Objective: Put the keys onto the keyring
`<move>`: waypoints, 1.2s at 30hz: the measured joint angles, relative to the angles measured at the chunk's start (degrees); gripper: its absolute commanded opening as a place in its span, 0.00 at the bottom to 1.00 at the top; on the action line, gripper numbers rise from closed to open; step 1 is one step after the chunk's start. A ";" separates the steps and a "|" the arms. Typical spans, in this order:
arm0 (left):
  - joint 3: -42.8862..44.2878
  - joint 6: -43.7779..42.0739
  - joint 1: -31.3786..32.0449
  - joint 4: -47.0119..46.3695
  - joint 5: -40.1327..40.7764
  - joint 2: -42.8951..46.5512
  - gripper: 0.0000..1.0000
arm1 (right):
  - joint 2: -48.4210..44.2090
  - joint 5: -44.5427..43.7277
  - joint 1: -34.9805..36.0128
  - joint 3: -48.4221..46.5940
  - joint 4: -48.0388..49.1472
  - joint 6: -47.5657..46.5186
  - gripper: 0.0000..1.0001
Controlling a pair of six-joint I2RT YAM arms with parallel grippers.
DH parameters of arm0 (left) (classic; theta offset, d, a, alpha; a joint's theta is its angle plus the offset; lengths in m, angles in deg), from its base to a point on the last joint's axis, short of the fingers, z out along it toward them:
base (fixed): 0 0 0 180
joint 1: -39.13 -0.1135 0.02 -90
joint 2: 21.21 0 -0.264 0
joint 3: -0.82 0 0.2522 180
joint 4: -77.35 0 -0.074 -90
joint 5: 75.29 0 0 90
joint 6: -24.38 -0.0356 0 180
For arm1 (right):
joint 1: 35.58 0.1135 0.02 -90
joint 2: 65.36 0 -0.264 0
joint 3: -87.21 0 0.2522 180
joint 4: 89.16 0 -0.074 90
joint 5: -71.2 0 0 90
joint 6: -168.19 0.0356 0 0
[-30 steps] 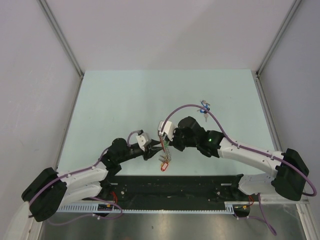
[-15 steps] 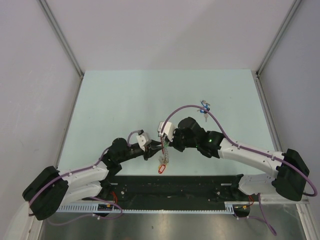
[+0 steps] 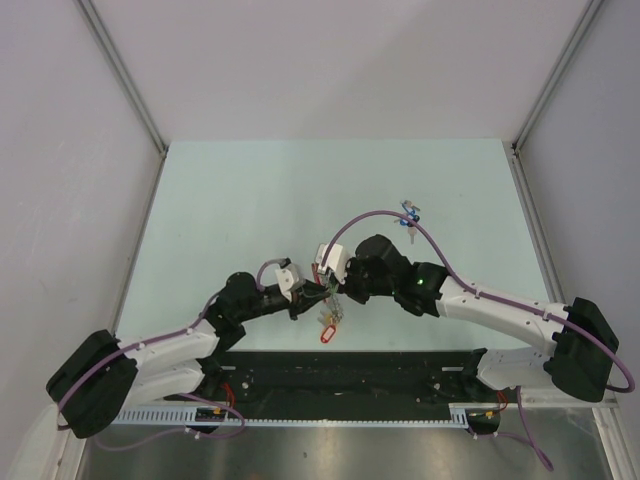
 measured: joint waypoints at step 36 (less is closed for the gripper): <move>-4.94 20.96 0.20 -18.93 8.68 -3.80 0.00 | -1.64 1.01 1.73 6.01 9.97 1.60 0.00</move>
